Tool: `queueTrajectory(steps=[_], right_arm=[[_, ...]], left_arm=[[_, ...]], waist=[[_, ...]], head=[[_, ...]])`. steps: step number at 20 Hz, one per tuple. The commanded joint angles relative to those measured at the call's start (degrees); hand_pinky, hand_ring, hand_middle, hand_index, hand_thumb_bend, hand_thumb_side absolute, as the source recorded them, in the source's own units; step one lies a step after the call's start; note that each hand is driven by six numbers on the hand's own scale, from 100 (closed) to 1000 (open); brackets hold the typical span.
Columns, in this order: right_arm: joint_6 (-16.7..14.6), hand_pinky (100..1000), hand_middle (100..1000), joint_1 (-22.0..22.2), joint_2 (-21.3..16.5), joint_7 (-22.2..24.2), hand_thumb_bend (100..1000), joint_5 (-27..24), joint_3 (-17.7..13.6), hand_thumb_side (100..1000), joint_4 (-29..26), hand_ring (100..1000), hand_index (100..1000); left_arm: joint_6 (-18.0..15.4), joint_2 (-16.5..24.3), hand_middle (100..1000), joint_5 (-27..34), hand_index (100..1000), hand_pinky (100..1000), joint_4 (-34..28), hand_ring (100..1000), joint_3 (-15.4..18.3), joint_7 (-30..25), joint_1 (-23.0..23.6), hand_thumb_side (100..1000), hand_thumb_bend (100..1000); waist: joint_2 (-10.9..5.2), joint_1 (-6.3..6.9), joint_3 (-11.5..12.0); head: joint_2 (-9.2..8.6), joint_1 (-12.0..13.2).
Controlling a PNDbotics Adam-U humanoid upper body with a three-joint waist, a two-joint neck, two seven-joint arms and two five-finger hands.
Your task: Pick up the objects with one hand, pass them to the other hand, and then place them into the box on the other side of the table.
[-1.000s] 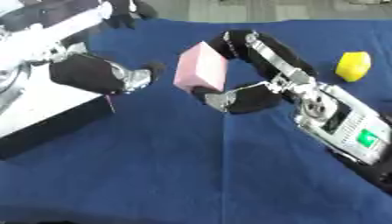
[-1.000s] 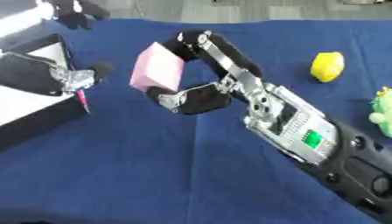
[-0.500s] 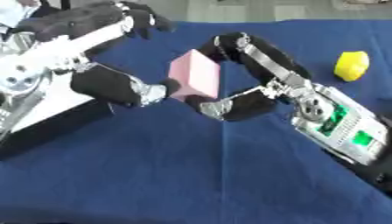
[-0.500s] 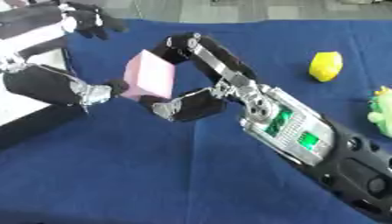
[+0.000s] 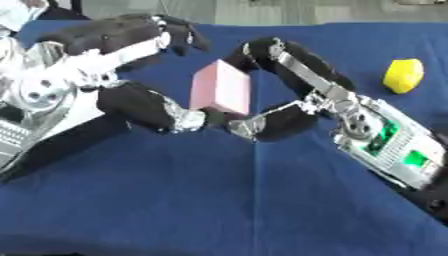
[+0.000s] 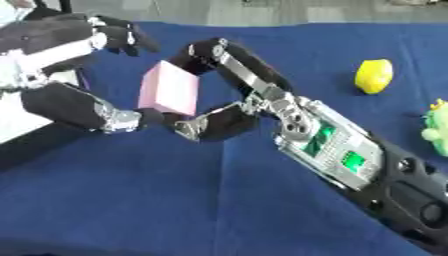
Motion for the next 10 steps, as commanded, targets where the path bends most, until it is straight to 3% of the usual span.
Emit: queueTrajectory(steps=[1,10], right_arm=[[0.1,792,452,-1.1,-0.3,0.5,100,0.6,-0.2,100,-1.1,650,547],[0.3,788,448,-1.3,-0.3,1.0,100,1.5,0.0,100,-1.1,645,543]], left_arm=[[-0.3,0.3,853,-0.1,903,849,0.2,838,0.2,-1.0,-1.1,643,483],[-0.1,-0.8,845,-0.7,894,842,1.9,829,-0.4,0.2,-1.5,600,425]], waist=[[-1.64,0.83,0.0],[-1.6,0.84,-0.2]], head=[[-0.09,0.2],[-0.09,0.4]])
